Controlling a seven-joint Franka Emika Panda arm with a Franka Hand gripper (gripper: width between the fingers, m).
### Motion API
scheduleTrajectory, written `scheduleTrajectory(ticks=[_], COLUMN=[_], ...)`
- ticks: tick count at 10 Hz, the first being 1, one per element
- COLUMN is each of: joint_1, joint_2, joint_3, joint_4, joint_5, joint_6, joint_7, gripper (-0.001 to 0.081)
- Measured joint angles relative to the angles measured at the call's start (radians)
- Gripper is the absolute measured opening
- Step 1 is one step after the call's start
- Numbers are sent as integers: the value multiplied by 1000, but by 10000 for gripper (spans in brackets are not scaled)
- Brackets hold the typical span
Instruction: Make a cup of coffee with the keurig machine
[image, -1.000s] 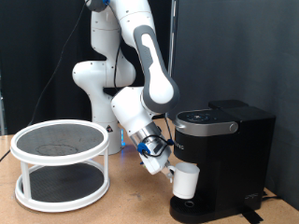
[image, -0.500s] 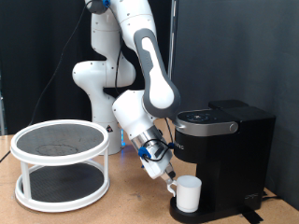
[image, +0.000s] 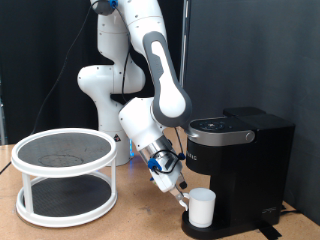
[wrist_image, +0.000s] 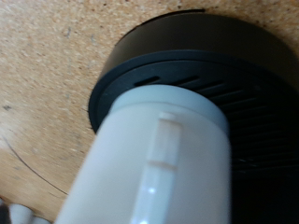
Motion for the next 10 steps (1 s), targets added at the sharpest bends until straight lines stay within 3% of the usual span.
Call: scheduleTrajectory(ticks=[2,5,7,9,10], joint_1=[-44,-97,-124,-125,-128], joint_2=[-66,-173,-249,-248,-263], joint_3=[-19,-58,-82,-81,-86], joint_4=[-65,-143,-191,-196,-210], joint_5=[-172,-347,-413,-435,-481], joint_6=[-115,-241,-308,-322,-379], joint_7=[92,182,213,213,217], gripper=[733,734,734,734,734])
